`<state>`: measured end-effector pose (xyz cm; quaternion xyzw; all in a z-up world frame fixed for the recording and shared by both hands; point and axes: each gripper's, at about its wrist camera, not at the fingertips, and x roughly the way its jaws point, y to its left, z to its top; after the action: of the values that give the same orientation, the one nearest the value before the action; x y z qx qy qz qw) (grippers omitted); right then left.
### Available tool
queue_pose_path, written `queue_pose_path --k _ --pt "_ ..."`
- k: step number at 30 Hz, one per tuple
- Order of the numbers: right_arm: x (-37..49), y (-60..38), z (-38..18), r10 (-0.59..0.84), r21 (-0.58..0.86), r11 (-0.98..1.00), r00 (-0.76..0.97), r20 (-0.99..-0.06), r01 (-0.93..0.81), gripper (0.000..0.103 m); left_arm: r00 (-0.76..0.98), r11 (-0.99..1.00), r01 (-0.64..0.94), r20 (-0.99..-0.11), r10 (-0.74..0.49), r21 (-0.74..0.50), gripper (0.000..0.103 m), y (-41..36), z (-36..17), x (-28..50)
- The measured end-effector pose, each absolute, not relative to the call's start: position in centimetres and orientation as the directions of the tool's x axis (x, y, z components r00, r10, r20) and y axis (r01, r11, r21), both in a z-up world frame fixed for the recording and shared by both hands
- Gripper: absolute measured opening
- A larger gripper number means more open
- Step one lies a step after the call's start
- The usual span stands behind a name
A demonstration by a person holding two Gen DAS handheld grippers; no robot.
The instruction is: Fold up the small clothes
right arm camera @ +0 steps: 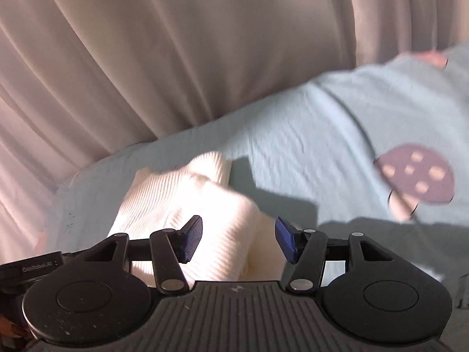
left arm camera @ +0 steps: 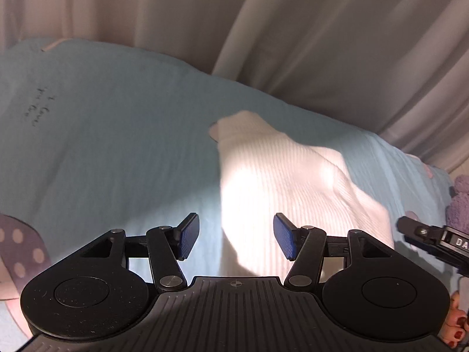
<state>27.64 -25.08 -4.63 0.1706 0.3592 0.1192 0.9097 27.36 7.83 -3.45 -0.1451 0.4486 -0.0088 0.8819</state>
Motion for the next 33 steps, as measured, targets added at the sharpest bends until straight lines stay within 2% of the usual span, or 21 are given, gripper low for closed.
queue_pose_path --k 1,3,5,8,10,12,16,19,23,25,29,33 --pt "27.5 -24.1 -4.1 0.370 0.403 0.905 0.716 -0.592 -0.136 0.055 0.614 0.958 -0.134 -0.780 -0.121 -0.254 0.063 7.9 -3.2 27.5" --pt "28.6 -21.5 -3.9 0.464 0.444 0.869 0.673 -0.576 -0.219 0.044 0.633 0.954 -0.161 -0.768 -0.098 -0.254 0.068 7.9 -3.1 28.0" --pt "31.0 -18.6 -4.9 0.505 0.444 0.856 0.616 -0.604 -0.267 0.029 0.648 0.948 -0.200 -0.759 -0.063 -0.249 0.069 7.2 -3.3 28.9" --pt "33.5 -15.4 -6.8 0.439 0.363 0.897 0.618 -0.653 -0.253 0.023 0.629 0.950 -0.288 -0.772 0.093 -0.120 0.070 5.7 -4.6 30.7" --pt "33.9 -14.4 -7.6 0.378 0.285 0.925 0.658 -0.651 -0.250 0.022 0.618 0.938 -0.335 -0.772 0.148 -0.088 0.070 5.4 -5.7 31.9" --pt "33.3 -14.6 -8.1 0.322 0.223 0.947 0.706 -0.631 -0.232 0.020 0.636 0.932 -0.347 -0.757 0.150 -0.107 0.071 5.0 -6.6 33.1" --pt "34.0 -15.3 -9.1 0.289 0.208 0.957 0.753 -0.591 -0.204 0.013 0.680 0.947 -0.303 -0.721 0.133 -0.112 0.077 3.2 -7.7 35.0" --pt "34.4 -15.6 -9.5 0.255 0.179 0.966 0.775 -0.578 -0.185 0.009 0.683 0.963 -0.249 -0.724 0.099 -0.103 0.084 2.1 -8.3 36.1" --pt "35.6 -16.6 -10.3 0.264 0.238 0.959 0.785 -0.561 -0.152 0.006 0.661 0.969 -0.233 -0.744 0.095 -0.083 0.097 1.7 -8.9 37.7" --pt "35.8 -17.4 -10.6 0.254 0.265 0.957 0.793 -0.553 -0.122 0.001 0.644 0.970 -0.225 -0.761 0.074 -0.096 0.099 1.8 -9.1 38.4" --pt "36.1 -17.8 -10.8 0.210 0.258 0.963 0.802 -0.559 -0.073 0.000 0.642 0.963 -0.226 -0.765 0.036 -0.145 0.102 2.5 -9.5 38.7" --pt "35.2 -17.2 -9.5 0.215 0.231 0.968 0.792 -0.572 -0.096 0.000 0.633 0.957 -0.208 -0.774 -0.024 -0.200 0.098 3.7 -9.0 37.4"
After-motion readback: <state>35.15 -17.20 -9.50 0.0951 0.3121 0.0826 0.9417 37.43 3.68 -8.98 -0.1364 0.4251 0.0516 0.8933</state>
